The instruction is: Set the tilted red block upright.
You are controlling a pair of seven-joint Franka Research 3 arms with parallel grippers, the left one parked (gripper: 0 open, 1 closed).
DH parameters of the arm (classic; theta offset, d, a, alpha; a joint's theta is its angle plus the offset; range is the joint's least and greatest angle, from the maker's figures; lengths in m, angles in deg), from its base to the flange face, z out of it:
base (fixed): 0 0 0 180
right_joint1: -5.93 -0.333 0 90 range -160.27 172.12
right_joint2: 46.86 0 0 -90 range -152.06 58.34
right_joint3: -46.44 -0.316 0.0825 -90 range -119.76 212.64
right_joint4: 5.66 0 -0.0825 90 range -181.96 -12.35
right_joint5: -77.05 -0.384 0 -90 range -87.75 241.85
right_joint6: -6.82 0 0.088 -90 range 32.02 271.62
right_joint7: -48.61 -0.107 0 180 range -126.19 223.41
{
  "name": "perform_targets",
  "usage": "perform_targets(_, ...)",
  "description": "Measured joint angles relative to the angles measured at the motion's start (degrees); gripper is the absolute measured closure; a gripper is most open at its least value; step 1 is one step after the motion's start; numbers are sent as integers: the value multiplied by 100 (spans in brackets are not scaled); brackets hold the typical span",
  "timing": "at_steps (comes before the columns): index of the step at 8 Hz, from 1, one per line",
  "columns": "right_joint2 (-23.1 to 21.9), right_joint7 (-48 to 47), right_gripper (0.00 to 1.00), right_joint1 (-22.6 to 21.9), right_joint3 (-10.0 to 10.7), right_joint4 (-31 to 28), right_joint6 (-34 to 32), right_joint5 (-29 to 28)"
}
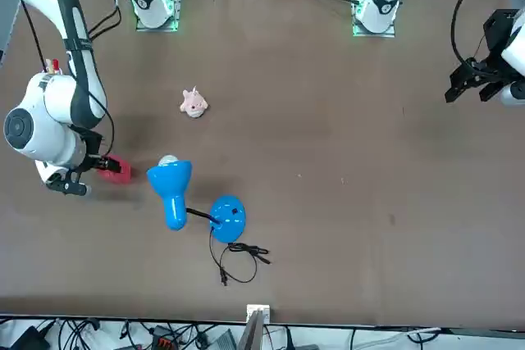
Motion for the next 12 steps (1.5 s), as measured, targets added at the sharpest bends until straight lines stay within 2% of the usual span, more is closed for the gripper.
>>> perform_targets(3,-322,304,0,6,39,114,-353,12)
perform_targets(5,-620,473,0,10,90,365,-861,16)
perform_targets(8,-1014,500,0,-74,56,1249,-2114,16)
perform_targets(10,-1154,476,0,-366,26,1999,-2963,11)
perform_targets(12,-1308,457,0,-508,22,2403,-3459,12)
